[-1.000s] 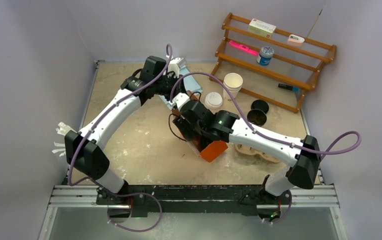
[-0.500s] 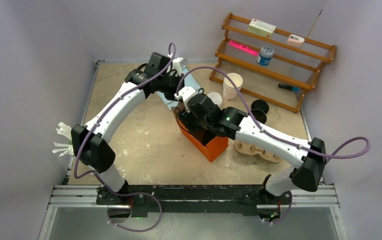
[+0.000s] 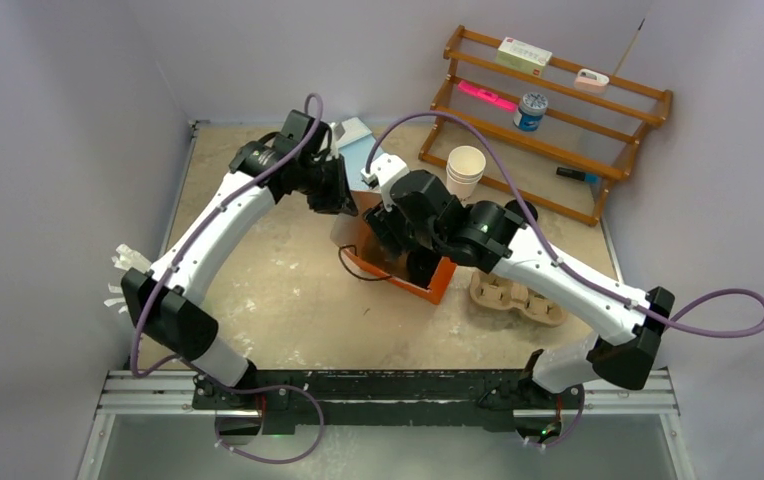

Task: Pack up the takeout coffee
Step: Place the coffee cup on the cup tray.

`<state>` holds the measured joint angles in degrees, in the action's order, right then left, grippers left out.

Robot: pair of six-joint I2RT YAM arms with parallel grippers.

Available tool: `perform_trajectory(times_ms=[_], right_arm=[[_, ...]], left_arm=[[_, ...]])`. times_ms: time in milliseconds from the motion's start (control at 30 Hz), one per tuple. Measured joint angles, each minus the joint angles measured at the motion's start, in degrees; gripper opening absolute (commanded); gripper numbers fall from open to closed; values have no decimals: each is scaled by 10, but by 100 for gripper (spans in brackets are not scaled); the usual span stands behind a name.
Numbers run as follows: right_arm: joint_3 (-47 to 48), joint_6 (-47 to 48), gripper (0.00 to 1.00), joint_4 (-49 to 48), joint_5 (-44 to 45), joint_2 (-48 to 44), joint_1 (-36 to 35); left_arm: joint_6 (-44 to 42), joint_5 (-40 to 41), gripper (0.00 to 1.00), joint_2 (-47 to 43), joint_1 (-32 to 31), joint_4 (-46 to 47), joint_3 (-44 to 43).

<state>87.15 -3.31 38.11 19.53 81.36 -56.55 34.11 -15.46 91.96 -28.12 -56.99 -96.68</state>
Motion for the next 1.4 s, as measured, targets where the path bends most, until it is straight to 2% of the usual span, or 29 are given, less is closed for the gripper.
perform_trajectory(times_ms=[400,600,667,800,867,1000,1200,1400], right_arm=[[36,-89,6,115,4,-4,2],[60,-113,6,137,-4,-1,5],[83,-115,6,144,-11,9,9],[149,-117,6,153,-16,52,26],[164,-117,5,151,-17,67,31],[164,-120,5,156,-28,71,36],[164,-137,4,168,-30,59,38],[172,-143,3,199,-16,60,53]], left_arm=[[121,35,13,-76,-14,-70,31],[162,30,18,-126,-29,-73,90],[174,24,26,-138,-35,-75,105],[176,14,56,-141,-38,-75,107],[171,14,62,-141,-38,-83,103],[126,13,67,-127,-37,-104,49],[16,14,68,-74,-10,-110,-65],[-102,1,68,-36,9,-68,-86]])
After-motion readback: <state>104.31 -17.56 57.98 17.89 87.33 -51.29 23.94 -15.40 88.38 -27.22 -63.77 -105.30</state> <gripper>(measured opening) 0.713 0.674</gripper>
